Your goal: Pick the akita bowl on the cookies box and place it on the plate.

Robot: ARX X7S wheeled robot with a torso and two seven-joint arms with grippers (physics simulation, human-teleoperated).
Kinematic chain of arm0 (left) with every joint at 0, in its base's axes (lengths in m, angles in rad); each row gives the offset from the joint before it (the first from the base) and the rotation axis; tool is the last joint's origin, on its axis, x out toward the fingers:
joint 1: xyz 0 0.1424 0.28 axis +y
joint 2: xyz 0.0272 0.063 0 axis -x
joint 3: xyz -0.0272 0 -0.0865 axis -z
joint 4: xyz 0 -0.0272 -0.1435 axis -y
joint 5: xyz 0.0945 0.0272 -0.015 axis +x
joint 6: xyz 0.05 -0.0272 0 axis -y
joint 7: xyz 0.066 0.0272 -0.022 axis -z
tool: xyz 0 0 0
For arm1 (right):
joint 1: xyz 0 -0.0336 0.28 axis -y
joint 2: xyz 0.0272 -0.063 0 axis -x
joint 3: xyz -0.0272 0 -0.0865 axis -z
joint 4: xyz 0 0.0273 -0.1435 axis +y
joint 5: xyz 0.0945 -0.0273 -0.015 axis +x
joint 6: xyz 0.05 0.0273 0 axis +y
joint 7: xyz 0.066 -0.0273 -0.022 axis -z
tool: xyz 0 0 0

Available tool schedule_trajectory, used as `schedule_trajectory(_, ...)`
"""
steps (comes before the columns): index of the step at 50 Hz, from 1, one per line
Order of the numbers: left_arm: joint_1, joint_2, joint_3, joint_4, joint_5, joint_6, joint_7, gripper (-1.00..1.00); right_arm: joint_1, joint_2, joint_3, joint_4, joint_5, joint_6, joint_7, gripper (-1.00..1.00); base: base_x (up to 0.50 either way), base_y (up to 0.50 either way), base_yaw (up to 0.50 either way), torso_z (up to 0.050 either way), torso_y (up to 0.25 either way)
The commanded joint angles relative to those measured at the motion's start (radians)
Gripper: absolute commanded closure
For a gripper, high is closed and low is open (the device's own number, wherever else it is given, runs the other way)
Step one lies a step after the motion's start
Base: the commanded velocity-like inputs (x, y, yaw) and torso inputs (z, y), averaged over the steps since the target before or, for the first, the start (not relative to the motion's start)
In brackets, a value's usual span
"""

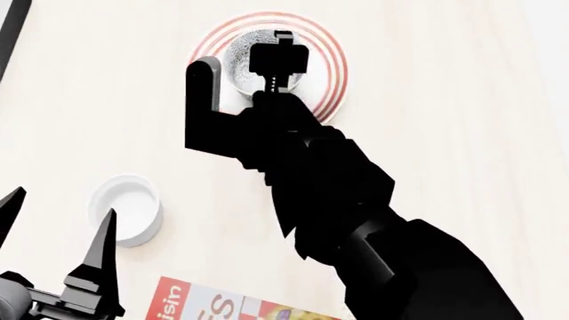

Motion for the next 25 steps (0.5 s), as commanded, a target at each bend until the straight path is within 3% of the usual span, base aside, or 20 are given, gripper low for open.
schedule_trajectory(1, 0.001, -0.004, 0.002, 0.010, 0.000, -0.003, -0.004, -1.00, 0.015, 0.023, 0.001, -0.064, 0.001, 0.030, -0.015, -1.00, 0.00, 0.00, 0.00, 0.000, 0.000)
schedule_trajectory(25, 0.001, -0.007, 0.014, 0.020, 0.006, -0.012, -0.014, -1.00, 0.103, 0.393, 0.031, -0.849, 0.036, 0.406, 0.012, -1.00, 0.00, 0.00, 0.00, 0.000, 0.000)
